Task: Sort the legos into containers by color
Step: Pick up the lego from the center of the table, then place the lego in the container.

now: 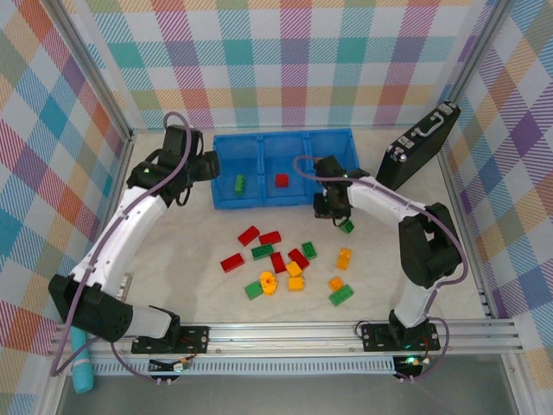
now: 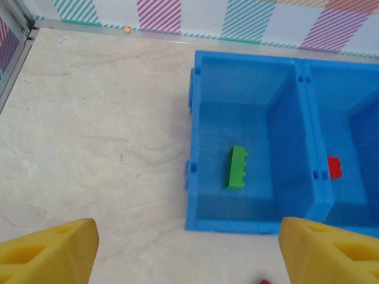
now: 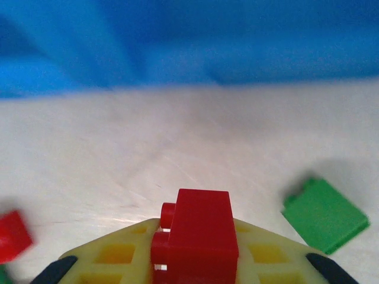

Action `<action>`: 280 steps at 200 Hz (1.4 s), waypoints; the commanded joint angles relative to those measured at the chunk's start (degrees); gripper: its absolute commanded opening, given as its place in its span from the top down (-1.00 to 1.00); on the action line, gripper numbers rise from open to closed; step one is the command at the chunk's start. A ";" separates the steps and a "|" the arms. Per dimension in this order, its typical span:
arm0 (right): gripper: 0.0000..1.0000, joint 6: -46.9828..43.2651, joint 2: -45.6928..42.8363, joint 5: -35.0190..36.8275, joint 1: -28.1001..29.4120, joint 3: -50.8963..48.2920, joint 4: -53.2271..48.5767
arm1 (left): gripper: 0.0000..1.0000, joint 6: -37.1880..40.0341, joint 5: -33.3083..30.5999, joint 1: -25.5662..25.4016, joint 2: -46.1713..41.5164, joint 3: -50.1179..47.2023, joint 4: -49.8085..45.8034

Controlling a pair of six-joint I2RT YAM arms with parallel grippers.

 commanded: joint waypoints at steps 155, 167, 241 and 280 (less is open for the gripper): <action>0.30 -21.22 31.20 1.00 3.77 49.98 -7.69 | -0.67 8.43 18.52 4.70 -6.42 -10.96 -4.23; 0.28 -21.22 31.79 1.00 3.93 50.21 -7.97 | -0.67 7.15 19.66 4.61 -6.33 -13.56 -4.56; 0.06 -20.95 31.05 0.88 4.04 50.25 -7.54 | -0.60 -5.06 19.29 -1.79 -7.65 -28.09 -3.22; -0.08 -20.87 28.82 0.55 4.04 50.53 -7.01 | -0.58 -4.21 14.65 -9.93 -3.57 -31.59 -1.53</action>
